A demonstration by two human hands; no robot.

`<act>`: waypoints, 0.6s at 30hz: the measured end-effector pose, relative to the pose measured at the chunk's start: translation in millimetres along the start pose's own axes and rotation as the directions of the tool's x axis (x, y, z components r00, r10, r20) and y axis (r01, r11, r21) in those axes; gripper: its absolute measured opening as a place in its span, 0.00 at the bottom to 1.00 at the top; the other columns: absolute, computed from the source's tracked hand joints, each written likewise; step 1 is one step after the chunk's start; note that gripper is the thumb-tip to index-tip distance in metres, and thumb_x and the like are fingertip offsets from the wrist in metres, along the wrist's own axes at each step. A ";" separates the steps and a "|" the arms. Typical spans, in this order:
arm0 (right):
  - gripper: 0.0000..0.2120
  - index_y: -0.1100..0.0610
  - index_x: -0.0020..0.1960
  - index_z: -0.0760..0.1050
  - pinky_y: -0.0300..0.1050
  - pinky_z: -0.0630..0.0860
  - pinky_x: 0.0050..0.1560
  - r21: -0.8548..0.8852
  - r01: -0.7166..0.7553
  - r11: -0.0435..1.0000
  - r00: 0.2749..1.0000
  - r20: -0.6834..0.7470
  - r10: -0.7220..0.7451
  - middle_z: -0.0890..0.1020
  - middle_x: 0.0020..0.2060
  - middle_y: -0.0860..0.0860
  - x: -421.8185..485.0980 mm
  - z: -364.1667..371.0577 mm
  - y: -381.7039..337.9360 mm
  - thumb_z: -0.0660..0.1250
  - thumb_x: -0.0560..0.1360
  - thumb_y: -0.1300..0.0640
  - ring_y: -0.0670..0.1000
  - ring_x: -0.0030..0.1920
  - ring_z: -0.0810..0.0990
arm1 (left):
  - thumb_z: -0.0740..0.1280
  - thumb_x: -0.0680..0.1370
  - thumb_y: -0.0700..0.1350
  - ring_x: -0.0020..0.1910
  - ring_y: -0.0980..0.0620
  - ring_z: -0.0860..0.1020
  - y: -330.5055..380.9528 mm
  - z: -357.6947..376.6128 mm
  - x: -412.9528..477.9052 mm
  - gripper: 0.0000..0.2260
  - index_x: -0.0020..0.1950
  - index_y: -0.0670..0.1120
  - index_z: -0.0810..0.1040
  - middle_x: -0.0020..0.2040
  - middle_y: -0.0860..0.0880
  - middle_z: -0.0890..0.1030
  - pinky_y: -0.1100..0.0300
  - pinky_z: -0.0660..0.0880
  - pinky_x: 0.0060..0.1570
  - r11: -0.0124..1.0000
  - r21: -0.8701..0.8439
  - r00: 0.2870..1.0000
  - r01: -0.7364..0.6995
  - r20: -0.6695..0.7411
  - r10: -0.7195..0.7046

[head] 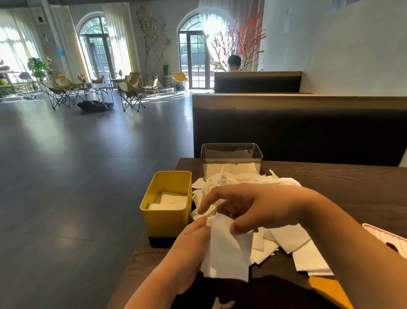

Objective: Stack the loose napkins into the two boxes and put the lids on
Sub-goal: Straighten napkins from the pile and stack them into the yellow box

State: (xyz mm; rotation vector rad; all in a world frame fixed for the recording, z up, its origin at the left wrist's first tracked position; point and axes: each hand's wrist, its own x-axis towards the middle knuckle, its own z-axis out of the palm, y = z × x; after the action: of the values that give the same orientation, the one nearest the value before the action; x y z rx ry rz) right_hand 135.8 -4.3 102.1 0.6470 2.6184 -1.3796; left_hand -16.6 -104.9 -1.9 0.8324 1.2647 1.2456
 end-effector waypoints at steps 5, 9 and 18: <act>0.29 0.34 0.72 0.64 0.34 0.80 0.49 -0.201 -0.093 0.975 0.995 -0.046 0.085 0.77 0.64 0.41 8.3 7.2 1.6 0.71 0.81 0.58 0.46 0.58 0.79 | 0.57 0.88 0.51 0.46 0.48 0.88 -1.5 0.6 0.2 0.13 0.65 0.54 0.79 0.49 0.48 0.88 0.54 0.84 0.44 0.999 -0.022 0.999 0.026 0.035 -0.025; 0.31 0.33 0.75 0.62 0.41 0.81 0.55 -0.308 -0.152 0.939 0.982 -0.151 0.109 0.76 0.68 0.45 17.5 14.2 5.3 0.71 0.81 0.56 0.48 0.60 0.78 | 0.54 0.87 0.59 0.51 0.45 0.87 -2.8 0.1 -0.2 0.17 0.63 0.54 0.79 0.53 0.46 0.88 0.49 0.83 0.54 0.995 -0.047 0.996 0.082 -0.019 -0.083; 0.28 0.37 0.75 0.64 0.44 0.82 0.59 -0.174 -0.185 0.967 0.926 -0.359 0.113 0.79 0.62 0.46 32.4 19.1 29.6 0.72 0.80 0.50 0.47 0.54 0.80 | 0.62 0.86 0.43 0.52 0.45 0.87 -10.1 -14.8 0.8 0.12 0.67 0.47 0.81 0.56 0.43 0.87 0.50 0.81 0.50 0.991 -0.133 0.997 0.011 -0.078 -0.022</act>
State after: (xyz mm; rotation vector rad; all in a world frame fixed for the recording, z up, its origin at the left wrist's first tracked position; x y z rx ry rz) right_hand 117.2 5.2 59.0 1.1234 2.8465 -1.0099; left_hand -28.9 -108.6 -14.4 0.6813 1.2350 1.3451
